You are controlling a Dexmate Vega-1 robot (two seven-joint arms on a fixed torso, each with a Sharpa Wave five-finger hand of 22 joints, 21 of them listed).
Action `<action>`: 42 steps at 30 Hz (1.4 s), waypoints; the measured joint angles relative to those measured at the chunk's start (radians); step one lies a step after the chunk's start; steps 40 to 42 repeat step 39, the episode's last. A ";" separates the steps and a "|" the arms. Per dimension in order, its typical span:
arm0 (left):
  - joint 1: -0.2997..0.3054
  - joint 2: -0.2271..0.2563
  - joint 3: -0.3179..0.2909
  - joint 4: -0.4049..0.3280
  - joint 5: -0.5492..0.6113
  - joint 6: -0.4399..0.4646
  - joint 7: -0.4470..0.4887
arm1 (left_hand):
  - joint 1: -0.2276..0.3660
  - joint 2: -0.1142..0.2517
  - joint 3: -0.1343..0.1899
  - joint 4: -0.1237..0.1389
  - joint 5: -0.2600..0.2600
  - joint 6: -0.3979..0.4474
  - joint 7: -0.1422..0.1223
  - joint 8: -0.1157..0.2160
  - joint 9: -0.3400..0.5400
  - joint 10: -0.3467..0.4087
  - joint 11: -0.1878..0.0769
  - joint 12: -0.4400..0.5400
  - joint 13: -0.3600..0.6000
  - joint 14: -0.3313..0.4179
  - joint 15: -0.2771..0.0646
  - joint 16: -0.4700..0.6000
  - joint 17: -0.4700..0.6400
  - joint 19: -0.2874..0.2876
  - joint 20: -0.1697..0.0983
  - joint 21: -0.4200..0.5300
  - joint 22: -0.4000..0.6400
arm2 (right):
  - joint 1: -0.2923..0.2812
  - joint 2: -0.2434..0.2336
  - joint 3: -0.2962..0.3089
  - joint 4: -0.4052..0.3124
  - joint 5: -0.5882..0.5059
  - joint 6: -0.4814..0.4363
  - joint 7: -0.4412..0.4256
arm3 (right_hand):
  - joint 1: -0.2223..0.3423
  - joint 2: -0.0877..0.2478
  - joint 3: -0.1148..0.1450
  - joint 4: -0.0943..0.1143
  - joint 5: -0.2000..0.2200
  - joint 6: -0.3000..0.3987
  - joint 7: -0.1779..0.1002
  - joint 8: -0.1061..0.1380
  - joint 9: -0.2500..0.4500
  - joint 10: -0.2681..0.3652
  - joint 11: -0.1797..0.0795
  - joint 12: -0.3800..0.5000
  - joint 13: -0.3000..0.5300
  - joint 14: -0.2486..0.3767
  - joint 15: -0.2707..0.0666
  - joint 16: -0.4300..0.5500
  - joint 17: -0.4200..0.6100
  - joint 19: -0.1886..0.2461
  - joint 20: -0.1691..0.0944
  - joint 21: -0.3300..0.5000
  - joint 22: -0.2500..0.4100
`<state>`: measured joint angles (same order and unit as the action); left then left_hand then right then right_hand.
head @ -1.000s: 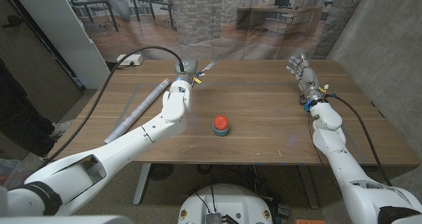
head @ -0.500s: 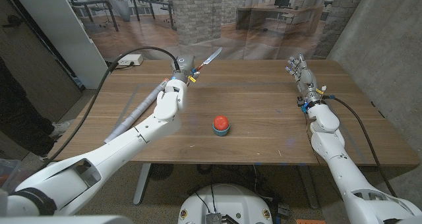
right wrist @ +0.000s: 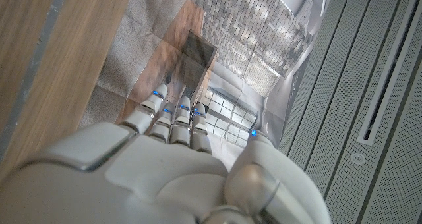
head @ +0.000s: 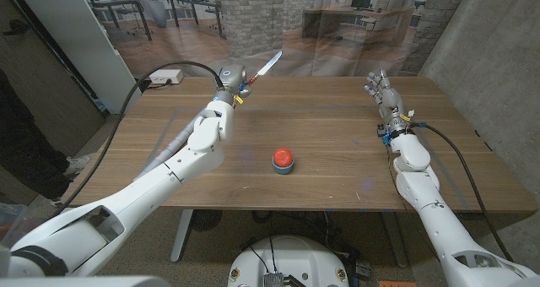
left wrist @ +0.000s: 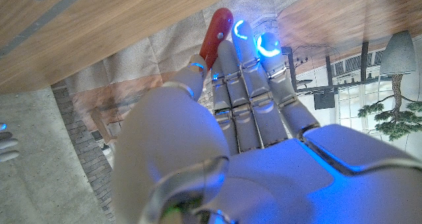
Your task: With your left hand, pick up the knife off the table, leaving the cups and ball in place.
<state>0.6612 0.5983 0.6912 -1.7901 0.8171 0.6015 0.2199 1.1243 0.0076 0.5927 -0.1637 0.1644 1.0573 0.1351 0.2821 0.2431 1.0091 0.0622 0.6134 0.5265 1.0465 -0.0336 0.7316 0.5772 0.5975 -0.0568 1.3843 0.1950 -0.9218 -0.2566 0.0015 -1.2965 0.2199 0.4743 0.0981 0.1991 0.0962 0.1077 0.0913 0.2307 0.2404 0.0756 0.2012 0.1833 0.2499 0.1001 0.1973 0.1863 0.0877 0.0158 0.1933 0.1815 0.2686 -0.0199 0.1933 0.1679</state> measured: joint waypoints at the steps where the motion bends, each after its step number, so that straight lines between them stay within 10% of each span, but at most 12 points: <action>1: 0.000 0.000 -0.003 0.003 0.000 0.000 0.000 | 0.000 0.000 0.000 0.000 0.000 0.000 0.000 0.000 0.000 0.000 0.000 0.000 0.000 0.001 0.001 -0.003 0.000 0.000 0.000 0.000 0.000 | -0.001 -0.001 -0.002 -0.003 -0.003 -0.002 -0.006 | 0.000 0.000 0.000 0.000 0.000 0.001 0.001 0.000 0.000 0.000 0.000 0.000 0.000 0.000 0.000 0.000 0.000 0.000 0.000 0.000 0.000; 42: -0.011 -0.001 -0.130 0.212 -0.264 -0.456 0.306 | 0.000 0.000 0.000 0.000 0.000 0.000 0.000 0.000 0.000 0.007 0.000 -0.027 0.009 0.006 -0.001 -0.022 0.009 -0.007 0.003 0.016 -0.005 | -0.174 -0.040 -0.062 -0.332 -0.183 -0.214 -0.287 | 0.000 0.000 -0.004 0.004 0.008 0.006 -0.004 0.000 0.000 0.000 0.000 0.000 0.000 0.011 0.000 0.000 0.000 -0.005 -0.005 0.000 0.000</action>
